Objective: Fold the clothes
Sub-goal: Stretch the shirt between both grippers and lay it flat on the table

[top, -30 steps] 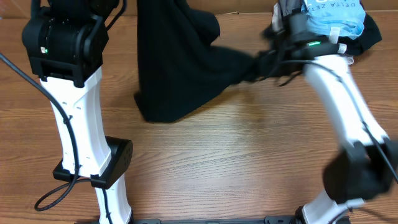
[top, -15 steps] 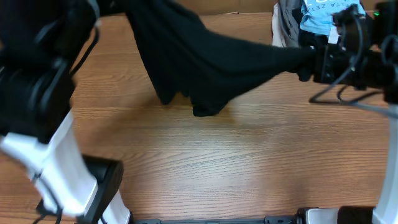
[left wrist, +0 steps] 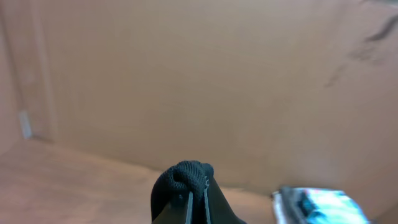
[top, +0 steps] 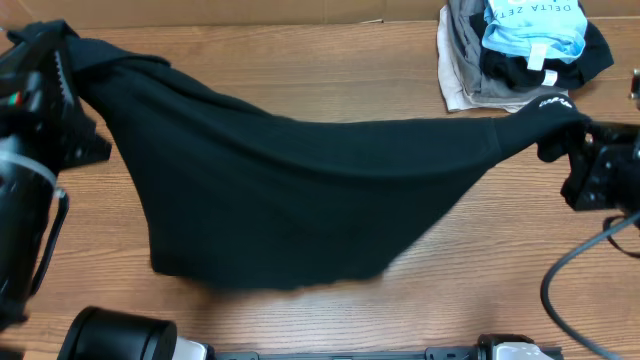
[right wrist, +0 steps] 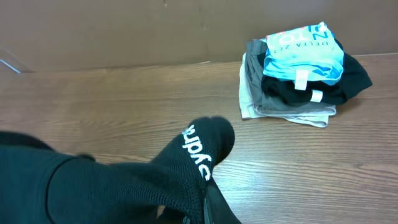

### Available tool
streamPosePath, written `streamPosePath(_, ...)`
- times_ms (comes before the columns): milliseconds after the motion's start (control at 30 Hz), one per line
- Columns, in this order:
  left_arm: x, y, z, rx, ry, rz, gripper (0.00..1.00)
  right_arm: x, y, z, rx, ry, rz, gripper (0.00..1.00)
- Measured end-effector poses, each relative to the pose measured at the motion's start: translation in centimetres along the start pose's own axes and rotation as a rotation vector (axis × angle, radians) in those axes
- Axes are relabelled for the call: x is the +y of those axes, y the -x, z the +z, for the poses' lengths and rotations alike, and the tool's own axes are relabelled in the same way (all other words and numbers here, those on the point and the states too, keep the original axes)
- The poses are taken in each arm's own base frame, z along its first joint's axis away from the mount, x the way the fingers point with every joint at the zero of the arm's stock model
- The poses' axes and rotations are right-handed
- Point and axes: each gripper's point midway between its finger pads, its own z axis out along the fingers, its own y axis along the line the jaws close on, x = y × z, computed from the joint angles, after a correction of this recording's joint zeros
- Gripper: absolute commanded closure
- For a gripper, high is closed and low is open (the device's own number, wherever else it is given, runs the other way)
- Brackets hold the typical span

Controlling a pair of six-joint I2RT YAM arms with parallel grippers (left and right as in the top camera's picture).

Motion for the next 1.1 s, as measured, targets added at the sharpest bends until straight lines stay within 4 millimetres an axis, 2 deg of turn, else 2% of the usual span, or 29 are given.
streamPosePath(100,0.9,-1.6,3.3,0.067,0.089,0.028,0.96,-0.5,0.4,2.5,0.051,-0.007,0.001,0.96)
streamPosePath(200,1.7,-4.4,7.9,0.173,0.184,0.071,0.96,-1.4,0.7,7.1,0.144,-0.016,0.006,0.96)
streamPosePath(367,3.0,-10.6,16.3,0.366,0.319,0.154,0.96,-3.0,0.1,17.8,0.320,-0.004,-0.001,0.96)
streamPosePath(400,3.3,-12.2,18.0,0.409,0.343,0.173,0.96,-3.3,-0.4,20.3,0.361,-0.001,-0.001,0.96)
streamPosePath(633,6.0,-21.9,27.1,0.620,0.471,0.264,0.96,-4.9,-4.7,34.3,0.520,0.019,-0.008,0.96)
streamPosePath(733,7.5,-26.3,30.9,0.683,0.511,0.285,0.96,-5.5,-6.4,39.2,0.536,0.025,-0.016,0.96)
streamPosePath(867,10.2,-32.1,35.6,0.740,0.558,0.299,0.96,-6.2,-7.9,44.5,0.514,0.029,-0.027,0.91)
streamPosePath(967,12.3,-35.7,38.2,0.763,0.588,0.299,0.96,-6.8,-8.4,47.6,0.474,0.031,-0.036,0.90)
streamPosePath(1067,14.3,-38.8,40.2,0.779,0.611,0.296,0.96,-7.2,-8.8,50.2,0.438,0.030,-0.032,0.80)
streamPosePath(1100,14.7,-39.5,40.6,0.779,0.615,0.294,0.96,-7.3,-8.9,50.7,0.432,0.029,-0.030,0.73)
